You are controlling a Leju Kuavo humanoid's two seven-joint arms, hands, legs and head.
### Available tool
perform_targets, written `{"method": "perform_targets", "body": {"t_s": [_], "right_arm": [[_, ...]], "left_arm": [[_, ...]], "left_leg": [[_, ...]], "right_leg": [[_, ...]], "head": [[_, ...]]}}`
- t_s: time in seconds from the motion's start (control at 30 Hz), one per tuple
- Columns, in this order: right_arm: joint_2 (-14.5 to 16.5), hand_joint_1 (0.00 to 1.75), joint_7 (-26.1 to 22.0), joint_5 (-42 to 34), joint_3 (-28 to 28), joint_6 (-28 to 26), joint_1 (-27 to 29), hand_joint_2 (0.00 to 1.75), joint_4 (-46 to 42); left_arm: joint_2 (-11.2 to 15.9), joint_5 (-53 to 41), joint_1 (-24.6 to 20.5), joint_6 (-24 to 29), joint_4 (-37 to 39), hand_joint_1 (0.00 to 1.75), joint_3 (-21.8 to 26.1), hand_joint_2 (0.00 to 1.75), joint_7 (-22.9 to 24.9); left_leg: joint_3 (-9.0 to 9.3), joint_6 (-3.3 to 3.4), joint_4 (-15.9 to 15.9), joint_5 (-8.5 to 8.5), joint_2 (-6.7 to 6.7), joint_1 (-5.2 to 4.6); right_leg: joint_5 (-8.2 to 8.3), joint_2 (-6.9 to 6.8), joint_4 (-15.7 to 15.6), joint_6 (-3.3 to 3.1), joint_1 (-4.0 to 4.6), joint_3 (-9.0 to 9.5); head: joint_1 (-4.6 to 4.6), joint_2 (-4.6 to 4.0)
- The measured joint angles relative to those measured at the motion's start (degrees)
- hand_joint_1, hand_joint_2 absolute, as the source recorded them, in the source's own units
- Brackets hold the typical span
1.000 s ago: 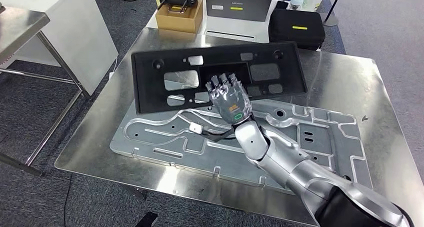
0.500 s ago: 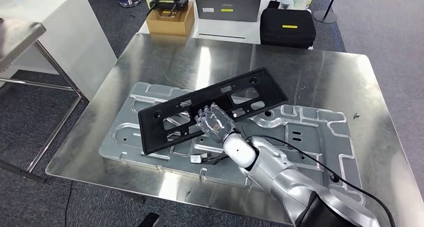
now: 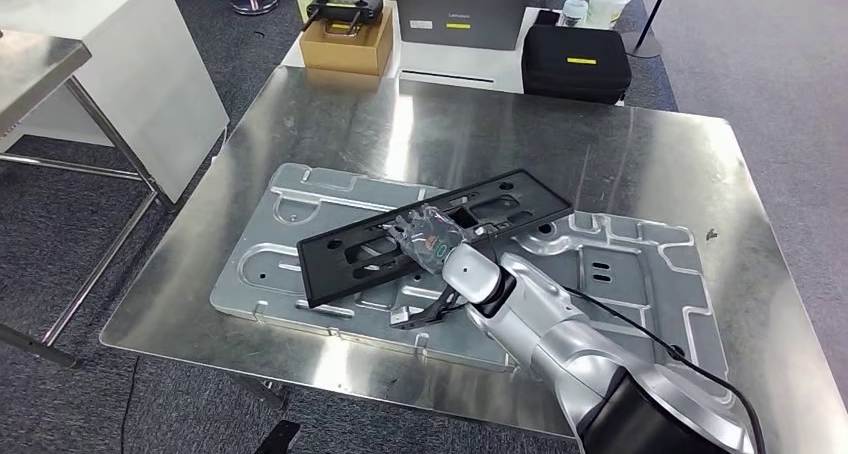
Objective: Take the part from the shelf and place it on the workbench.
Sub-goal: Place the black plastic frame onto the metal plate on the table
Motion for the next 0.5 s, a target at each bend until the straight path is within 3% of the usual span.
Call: {"method": "perform_targets", "body": {"t_s": [0.03, 0.07, 0.1, 0.17, 0.23, 0.37, 0.43, 0.5], "right_arm": [[0.00, 0.00, -0.09, -0.21, 0.00, 0.09, -0.08, 0.00, 0.05], [0.01, 0.00, -0.15, -0.34, 0.00, 0.14, -0.19, 0.00, 0.09], [0.02, 0.00, -0.19, -0.40, 0.00, 0.17, -0.33, 0.00, 0.10], [0.12, 0.00, -0.26, -0.47, 0.00, 0.25, -0.66, 0.00, 0.11], [0.37, 0.00, -0.36, -0.73, -0.01, 0.38, -0.91, 0.00, 0.11], [0.95, 0.00, -0.60, -1.71, -0.03, 0.83, -1.07, 0.00, 0.12], [1.35, 0.00, -0.53, -2.02, -0.04, 0.88, -0.90, 0.00, 0.16], [1.62, 0.00, -0.15, -2.13, -0.03, 0.67, -0.29, 0.00, 0.28]], "left_arm": [[0.03, 0.09, 0.08, 0.02, 0.00, 0.00, 0.03, 0.00, 0.02], [0.06, 0.11, 0.14, 0.02, 0.00, 0.00, 0.05, 0.00, 0.04], [0.08, 0.11, 0.17, 0.02, 0.00, 0.00, 0.06, 0.00, 0.06], [0.09, 0.12, 0.17, -0.01, 0.00, 0.00, 0.07, 0.00, 0.07], [0.10, 0.18, 0.14, -0.02, 0.00, 0.00, 0.08, 0.00, 0.09], [0.12, 0.71, 0.07, 0.03, 0.00, 0.00, 0.29, 0.00, 0.20], [0.13, 1.03, 0.05, 0.14, 0.00, 0.00, 0.56, 0.00, 0.44], [0.14, 1.16, 0.10, 0.15, 0.01, 0.00, 0.86, 0.00, 0.63]], "left_leg": [[-0.03, 0.00, 0.01, 0.00, 0.04, 0.00], [-0.02, -0.02, 0.03, -0.02, 0.07, 0.01], [0.04, -0.08, 0.06, -0.05, 0.06, 0.02], [0.23, -0.34, 0.12, -0.19, 0.01, 0.03], [0.28, -0.94, 0.22, -0.34, -0.03, -0.15], [0.32, -2.33, 0.38, -0.81, -0.03, -0.05], [-1.20, -2.72, 4.00, -3.53, -0.10, 0.09], [-4.50, -2.91, 11.42, -7.60, -0.15, 0.10]], "right_leg": [[-0.79, -0.05, 2.57, 0.13, -0.11, -1.12], [-0.47, -0.12, 3.18, 0.19, -0.19, -1.30], [0.84, -0.18, 1.61, 0.18, -0.28, -0.39], [4.35, -0.31, -5.96, -0.10, -0.32, 3.61], [5.96, -0.34, -11.63, -0.59, -0.06, 6.38], [6.27, -0.23, -13.09, -1.85, 0.11, 7.05], [6.76, -0.41, -13.54, -2.63, -0.13, 7.21], [7.01, -0.51, -13.50, -3.00, 0.04, 6.74]], "head": [[0.00, 0.00], [0.00, 0.00], [0.01, 0.00], [0.02, 0.00], [-0.03, 0.00], [-0.09, 0.00], [-0.14, 0.00], [-0.15, 0.00]]}}
